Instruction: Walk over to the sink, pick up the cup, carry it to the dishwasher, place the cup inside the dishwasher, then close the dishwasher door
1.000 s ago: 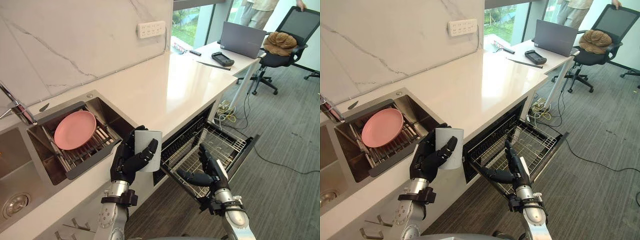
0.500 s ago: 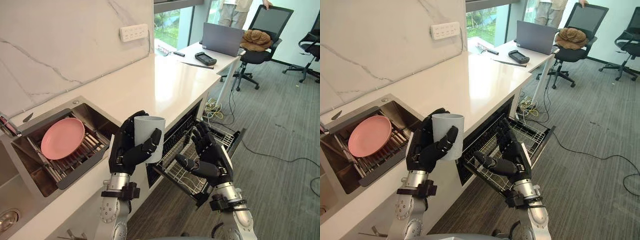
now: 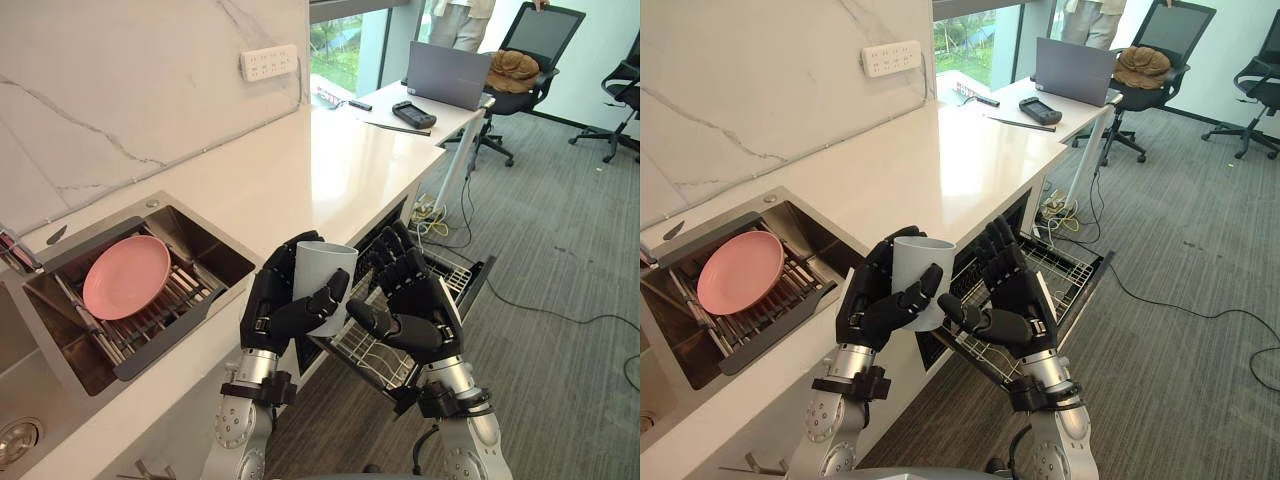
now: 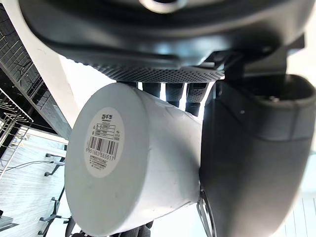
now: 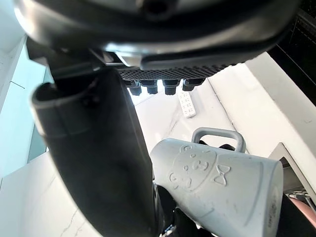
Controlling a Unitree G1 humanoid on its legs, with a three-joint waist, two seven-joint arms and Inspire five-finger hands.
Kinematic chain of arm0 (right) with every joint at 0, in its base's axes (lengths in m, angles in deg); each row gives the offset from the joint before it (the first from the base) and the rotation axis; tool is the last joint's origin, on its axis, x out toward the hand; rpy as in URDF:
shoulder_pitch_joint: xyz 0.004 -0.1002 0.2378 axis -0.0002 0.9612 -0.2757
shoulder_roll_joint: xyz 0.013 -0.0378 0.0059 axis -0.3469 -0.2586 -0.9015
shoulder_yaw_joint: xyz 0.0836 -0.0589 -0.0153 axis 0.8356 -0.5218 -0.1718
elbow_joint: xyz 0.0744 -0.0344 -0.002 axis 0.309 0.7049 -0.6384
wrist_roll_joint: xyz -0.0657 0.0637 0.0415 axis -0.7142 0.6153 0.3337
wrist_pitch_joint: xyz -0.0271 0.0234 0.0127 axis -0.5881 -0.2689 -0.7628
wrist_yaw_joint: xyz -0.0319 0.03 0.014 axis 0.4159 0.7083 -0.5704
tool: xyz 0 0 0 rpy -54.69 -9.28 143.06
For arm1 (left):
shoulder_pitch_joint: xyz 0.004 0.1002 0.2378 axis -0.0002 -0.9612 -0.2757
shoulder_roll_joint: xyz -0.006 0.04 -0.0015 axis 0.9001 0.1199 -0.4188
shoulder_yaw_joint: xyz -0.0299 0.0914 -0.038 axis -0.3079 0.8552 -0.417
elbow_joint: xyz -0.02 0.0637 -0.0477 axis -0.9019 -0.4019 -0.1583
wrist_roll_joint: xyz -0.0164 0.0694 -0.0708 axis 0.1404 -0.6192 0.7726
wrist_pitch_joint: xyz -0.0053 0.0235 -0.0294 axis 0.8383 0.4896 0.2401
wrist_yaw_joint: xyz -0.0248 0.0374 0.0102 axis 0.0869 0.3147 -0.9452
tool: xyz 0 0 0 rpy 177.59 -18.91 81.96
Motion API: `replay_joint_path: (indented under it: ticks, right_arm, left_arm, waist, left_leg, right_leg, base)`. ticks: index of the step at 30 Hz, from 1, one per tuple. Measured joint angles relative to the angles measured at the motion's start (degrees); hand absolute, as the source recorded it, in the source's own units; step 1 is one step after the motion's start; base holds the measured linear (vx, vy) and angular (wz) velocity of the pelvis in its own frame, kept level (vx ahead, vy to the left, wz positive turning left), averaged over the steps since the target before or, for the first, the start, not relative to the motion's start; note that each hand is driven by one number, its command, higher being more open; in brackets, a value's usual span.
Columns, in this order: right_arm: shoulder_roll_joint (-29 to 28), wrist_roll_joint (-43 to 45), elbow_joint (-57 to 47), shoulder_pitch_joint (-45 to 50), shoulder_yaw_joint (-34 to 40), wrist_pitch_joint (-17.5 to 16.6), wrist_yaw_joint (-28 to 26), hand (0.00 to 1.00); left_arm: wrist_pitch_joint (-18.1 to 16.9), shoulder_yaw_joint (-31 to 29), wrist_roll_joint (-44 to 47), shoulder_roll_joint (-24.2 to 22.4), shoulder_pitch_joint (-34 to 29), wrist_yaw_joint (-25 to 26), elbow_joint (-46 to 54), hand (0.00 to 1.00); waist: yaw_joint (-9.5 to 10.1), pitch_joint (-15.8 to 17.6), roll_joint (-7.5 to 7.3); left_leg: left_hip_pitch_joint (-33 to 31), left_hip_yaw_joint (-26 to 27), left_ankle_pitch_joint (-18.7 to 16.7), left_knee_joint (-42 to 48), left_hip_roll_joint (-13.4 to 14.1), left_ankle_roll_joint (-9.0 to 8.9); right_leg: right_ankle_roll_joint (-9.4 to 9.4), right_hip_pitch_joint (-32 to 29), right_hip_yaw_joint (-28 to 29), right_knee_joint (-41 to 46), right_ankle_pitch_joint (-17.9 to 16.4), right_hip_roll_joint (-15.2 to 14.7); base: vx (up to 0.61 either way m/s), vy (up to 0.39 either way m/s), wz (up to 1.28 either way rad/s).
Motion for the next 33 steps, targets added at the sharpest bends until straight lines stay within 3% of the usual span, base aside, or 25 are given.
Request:
replay_joint_path:
  ticks: [10, 14, 20, 33]
  right_arm:
    - [-0.2, 4.9, 0.0, -0.6, -0.8, 0.3, 0.9, 1.00]
    - [-0.9, 7.6, 0.0, -1.7, -2.3, 1.8, 1.7, 1.00]
    - [-1.3, 10.5, 0.0, -1.8, -2.4, 4.0, 2.3, 1.00]
    - [-1.0, 9.8, 3.1, -2.0, -4.2, 9.4, 9.1, 1.00]
  left_arm:
    - [1.2, 2.8, -0.3, 0.6, 0.0, -3.2, -1.5, 0.00]
    - [2.1, 6.1, -1.3, 0.6, -0.1, -3.3, -2.1, 0.00]
    - [2.1, 6.0, -2.4, 0.8, -0.1, -3.1, -2.3, 0.00]
    - [2.2, 6.2, -5.9, 2.7, -0.1, -1.6, -4.1, 0.00]
  waist:
    - [0.04, 0.0, -0.01]
    - [0.04, 0.0, -0.03]
    - [0.03, 0.0, -0.05]
    - [-0.13, -0.2, -0.45]
  left_leg:
    - [-0.1, -0.8, 0.1, -0.3, -0.2, 0.20]
    - [-0.2, -0.9, 0.2, -0.5, -0.2, 0.31]
    - [-0.5, -1.1, 0.2, -0.5, -0.3, 0.36]
    - [-0.7, -1.5, 0.3, -0.5, -0.4, 0.53]
  right_leg:
    - [0.01, 0.1, -0.6, 0.0, 0.0, -0.1]
    - [0.01, 0.0, -0.8, 0.0, 0.0, -0.2]
    - [0.01, -0.1, -1.0, 0.0, 0.0, -0.3]
    - [0.03, -0.2, -1.3, 0.0, 0.0, -0.6]
  base:
    - [-0.01, -0.004, 0.03]
    - [0.00, 0.000, 0.00]
    - [0.00, 0.000, 0.00]
    - [0.00, 0.000, 0.00]
